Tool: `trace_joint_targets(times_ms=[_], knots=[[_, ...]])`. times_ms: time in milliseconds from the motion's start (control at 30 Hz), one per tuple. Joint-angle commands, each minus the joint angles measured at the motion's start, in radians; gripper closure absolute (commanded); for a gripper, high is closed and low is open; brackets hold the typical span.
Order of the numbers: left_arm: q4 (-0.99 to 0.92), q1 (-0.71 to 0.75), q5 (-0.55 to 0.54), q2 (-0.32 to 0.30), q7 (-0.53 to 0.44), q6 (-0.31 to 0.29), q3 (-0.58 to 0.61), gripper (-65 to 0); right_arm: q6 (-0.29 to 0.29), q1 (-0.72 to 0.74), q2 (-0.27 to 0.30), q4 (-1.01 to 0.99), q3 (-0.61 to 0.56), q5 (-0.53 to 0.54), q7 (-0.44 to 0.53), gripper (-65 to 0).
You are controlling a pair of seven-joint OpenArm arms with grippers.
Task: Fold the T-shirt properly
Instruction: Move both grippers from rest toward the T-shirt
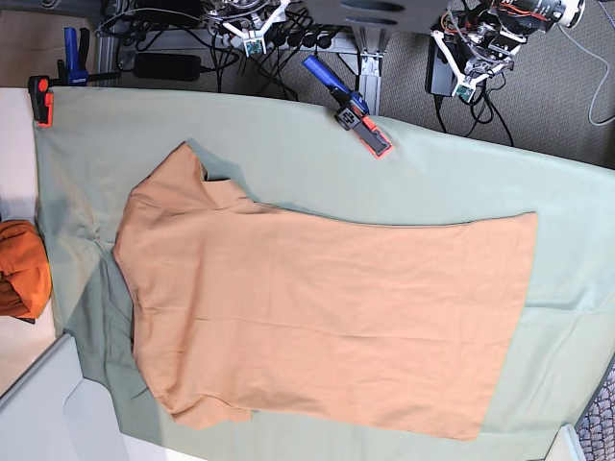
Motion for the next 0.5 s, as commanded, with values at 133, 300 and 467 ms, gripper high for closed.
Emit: trace_joint_targets(times_ms=[133, 300, 467], knots=[[0.006, 0.003, -0.002, -0.003, -0.008, -0.005, 0.001, -25.6, -0.015, -0.015, 0.015, 0.024, 0.002, 0.004, 0.014, -34.1], [0.051, 0.053, -0.005, -0.029, 0.032, -0.039, -0.003, -25.6, 0.026, -0.085, 0.051, 0.085, 0.002, 0.004, 0.014, -34.1], [0.211, 0.159, -0.006, -0.080, 0.032, -0.095, -0.003, -25.6, 0.074, -0.200, 0.106, 0.204, 0.002, 0.005, 0.014, -34.1]])
